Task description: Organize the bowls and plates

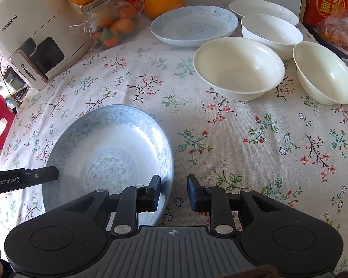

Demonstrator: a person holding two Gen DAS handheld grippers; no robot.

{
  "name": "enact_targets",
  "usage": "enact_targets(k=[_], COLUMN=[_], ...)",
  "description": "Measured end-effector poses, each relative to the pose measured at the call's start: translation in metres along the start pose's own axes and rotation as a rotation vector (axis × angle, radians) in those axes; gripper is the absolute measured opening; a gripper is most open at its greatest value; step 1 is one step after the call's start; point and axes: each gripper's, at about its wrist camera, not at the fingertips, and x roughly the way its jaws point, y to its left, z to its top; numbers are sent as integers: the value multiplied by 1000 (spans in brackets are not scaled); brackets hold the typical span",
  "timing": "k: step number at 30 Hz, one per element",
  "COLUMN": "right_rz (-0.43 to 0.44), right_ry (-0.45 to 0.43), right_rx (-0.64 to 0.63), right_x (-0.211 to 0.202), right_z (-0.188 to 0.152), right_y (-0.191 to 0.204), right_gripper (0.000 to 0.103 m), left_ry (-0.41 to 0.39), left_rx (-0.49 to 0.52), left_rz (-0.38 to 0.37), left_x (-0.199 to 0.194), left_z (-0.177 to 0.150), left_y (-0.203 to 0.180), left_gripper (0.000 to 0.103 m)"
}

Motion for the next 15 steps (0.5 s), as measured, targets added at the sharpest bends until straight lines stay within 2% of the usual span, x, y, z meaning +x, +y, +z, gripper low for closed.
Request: enact_targets(k=[6,11,15], right_rz=[8,-18,-28], right_ry=[-32,-90,-102], right_rx=[52,39,46], right_x=[-8,-16,-19], right_z=[8,13,17], right_y=[-11,-11,-14], right_gripper=[27,31,32], left_ry=[-53,-102,-139], left_rx=[5,34,73], left_rz=[17,42,68], left_x=[-9,-12,-11], left_z=[8,15,20], left_y=[-2,-13,-26], left_gripper=[19,19,19])
